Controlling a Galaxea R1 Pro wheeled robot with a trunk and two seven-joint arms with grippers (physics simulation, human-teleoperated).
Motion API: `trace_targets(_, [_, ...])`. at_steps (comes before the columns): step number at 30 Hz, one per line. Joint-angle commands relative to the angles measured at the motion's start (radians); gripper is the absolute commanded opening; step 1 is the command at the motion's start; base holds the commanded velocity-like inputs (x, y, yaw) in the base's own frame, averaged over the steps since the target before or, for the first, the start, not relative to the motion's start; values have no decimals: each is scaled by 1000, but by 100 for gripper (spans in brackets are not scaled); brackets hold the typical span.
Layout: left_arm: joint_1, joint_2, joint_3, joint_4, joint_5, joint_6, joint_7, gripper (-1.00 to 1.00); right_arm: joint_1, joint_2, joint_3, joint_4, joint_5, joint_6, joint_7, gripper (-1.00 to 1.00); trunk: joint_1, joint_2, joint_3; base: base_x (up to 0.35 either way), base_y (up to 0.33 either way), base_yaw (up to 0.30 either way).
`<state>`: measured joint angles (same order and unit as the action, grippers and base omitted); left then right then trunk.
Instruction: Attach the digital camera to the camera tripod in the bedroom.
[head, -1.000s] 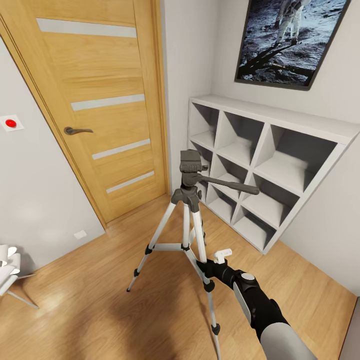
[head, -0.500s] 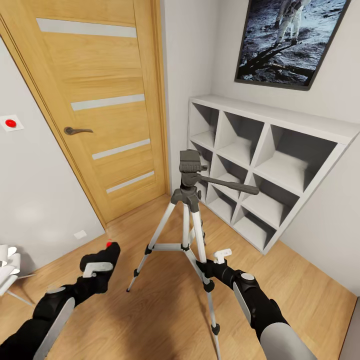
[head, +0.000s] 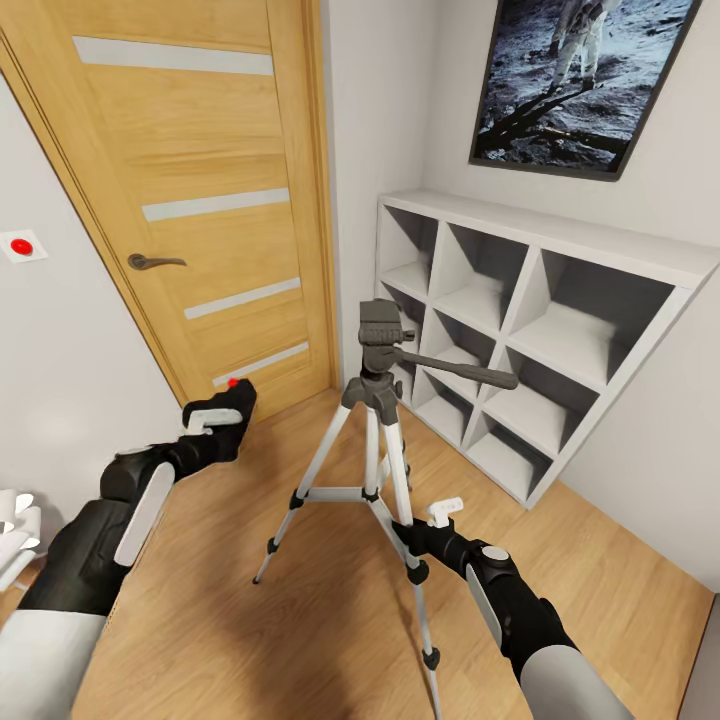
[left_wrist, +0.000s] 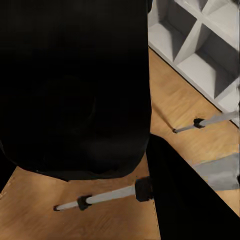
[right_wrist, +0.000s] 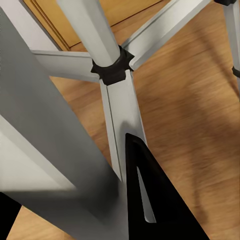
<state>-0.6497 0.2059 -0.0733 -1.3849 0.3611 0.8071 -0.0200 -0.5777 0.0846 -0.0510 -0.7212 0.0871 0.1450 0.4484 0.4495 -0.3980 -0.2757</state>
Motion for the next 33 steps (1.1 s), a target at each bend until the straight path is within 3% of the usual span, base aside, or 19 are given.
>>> trace_targets(1, [-97, -3, -1, 0, -4, 48, 2, -100, -1, 1, -6, -2, 6, 5, 7, -100, 0, -2, -2, 0, 0, 0])
trace_targets(7, [-263, -41, -1, 13, -1, 141, 43, -100, -1, 2, -6, -2, 7, 6, 5, -100, 0, -2, -2, 0, 0, 0])
trace_targets(9, [-290, -54, -1, 28, 0, 149, 50, -100, -1, 3, -6, -2, 7, 6, 5, -100, 0, -2, -2, 0, 0, 0])
trace_targets(17, [-477, -155, -1, 162, -5, 162, 61, -100, -1, 4, -6, -1, 7, 7, 3, -100, 0, -2, -2, 0, 0, 0])
trace_targets(19, [-537, -185, -2, 212, -14, 163, 61, -100, -1, 4, -6, -1, 7, 7, 3, -100, 0, -2, -2, 0, 0, 0])
trace_targets(20, [-651, -235, -2, 294, -34, 164, 58, -100, -1, 3, -6, -1, 7, 9, 2, -100, 0, -2, -2, 0, 0, 0])
trace_targets(24, [-743, -273, -2, 345, -37, 164, 52, -100, -1, 3, -6, 0, 7, 11, 1, -100, 0, -2, -2, 0, 0, 0])
trace_targets(27, [-794, -290, -2, 370, -35, 165, 50, -100, -1, 4, -6, 2, 7, 11, 0, -100, 0, -2, -2, 0, 0, 0])
trace_targets(29, [-873, -303, -1, 419, -34, 166, 48, -100, -1, 4, -6, 5, 7, 11, 0, -100, 0, -2, -2, 0, 0, 0])
trace_targets(33, [-909, -306, -1, 453, -35, 164, 47, -100, -1, 4, -6, 6, 7, 9, 0, -100, 0, -2, -2, 0, 0, 0])
